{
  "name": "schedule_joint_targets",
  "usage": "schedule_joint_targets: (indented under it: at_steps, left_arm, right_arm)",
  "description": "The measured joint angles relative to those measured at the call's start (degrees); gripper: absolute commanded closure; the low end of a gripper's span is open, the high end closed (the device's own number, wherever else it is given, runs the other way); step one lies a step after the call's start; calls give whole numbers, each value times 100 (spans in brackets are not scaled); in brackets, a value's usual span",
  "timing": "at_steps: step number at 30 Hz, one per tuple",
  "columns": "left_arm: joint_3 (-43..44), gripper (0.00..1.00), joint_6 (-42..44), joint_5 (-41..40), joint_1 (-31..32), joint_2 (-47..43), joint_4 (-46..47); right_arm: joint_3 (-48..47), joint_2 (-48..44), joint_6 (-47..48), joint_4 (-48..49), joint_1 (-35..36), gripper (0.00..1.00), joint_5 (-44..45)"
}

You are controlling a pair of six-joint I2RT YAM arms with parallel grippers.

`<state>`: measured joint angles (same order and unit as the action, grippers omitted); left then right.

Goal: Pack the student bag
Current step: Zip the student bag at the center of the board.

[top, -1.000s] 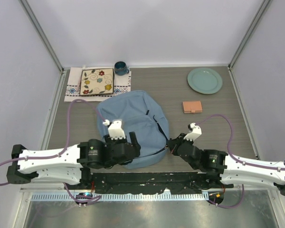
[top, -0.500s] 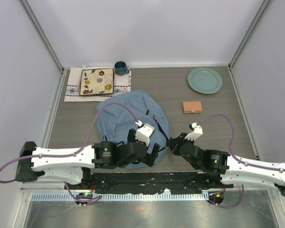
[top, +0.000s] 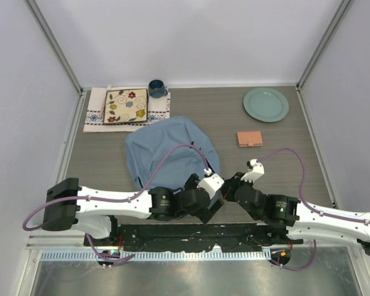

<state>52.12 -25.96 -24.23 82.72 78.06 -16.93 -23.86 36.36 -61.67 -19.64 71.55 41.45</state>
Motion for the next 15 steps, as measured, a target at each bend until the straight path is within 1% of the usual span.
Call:
schedule_joint_targets:
  at_steps: [2,3,5,6,7,8,10,11,12,15]
  left_arm:
    - [4,23,52,46,0,179,70]
    - [4,36,74,76,0,267,96]
    - [4,47,66,90,0,363,142]
    - [0,59,57,87,-2,391,164]
    - [-20,65,37,81,-11,402,205]
    - [-55,79,-13,61,-20,398,256]
    - [-184,89,-129,17,-37,361,387]
    - [-273,97,-205,17,-39,317,455]
    - [-433,100,-271,4,-39,219,568]
    - [-782,100,-566,55,-39,-52,841]
  right_arm:
    - [-2,0,2,-11,0,99,2]
    - [-2,0,4,-15,0,99,2]
    - [-4,2,4,-15,0,99,2]
    - [-4,7,4,-15,0,99,2]
    - [-4,13,4,-15,0,99,4]
    - [-4,26,4,-15,0,99,11]
    - [-4,81,4,-17,0,99,46]
    - [-4,116,4,-17,0,99,55]
    - [-4,157,2,-17,0,99,68]
    - [-63,350,0,-22,-11,99,98]
